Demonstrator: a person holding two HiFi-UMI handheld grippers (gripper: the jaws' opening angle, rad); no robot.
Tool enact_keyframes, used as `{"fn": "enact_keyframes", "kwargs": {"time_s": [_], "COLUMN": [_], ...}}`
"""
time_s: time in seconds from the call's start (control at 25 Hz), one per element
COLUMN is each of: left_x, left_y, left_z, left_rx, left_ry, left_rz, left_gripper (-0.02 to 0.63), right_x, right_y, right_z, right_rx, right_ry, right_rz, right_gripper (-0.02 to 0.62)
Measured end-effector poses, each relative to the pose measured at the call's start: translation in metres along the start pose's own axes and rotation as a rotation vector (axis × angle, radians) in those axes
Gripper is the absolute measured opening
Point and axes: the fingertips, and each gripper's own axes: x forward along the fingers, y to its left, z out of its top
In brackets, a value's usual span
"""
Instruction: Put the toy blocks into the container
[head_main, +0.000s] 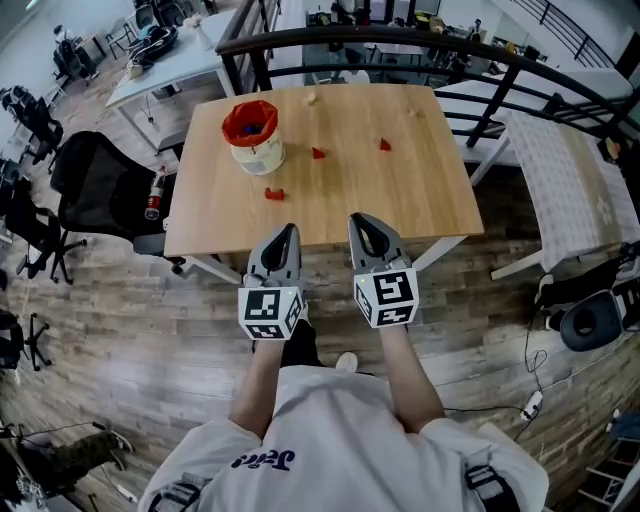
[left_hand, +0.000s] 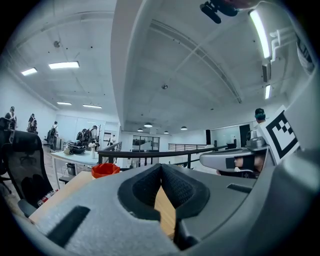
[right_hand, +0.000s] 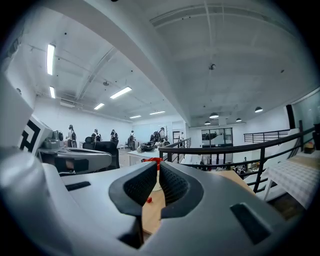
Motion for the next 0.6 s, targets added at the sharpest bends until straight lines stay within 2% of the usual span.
{"fn": "enact_keyframes", "kwargs": {"time_s": [0.16, 0.6], "left_x": [0.027, 0.099], "left_y": [0.026, 0.138], "left_z": [0.001, 0.024], "left_rx": [-0.008, -0.027], "left_ry": [-0.007, -0.045], "left_rz": [-0.015, -0.029], "left_gripper": [0.014, 0.014], "right_x": [0.035, 0.166], "right_y": [0.001, 0.026], "right_z": [0.005, 0.03], "right_rx": [-0.02, -0.08], "right_ry": [0.007, 0.025], "right_rz": [0.006, 0.053], "right_gripper": [0.014, 0.014]}}
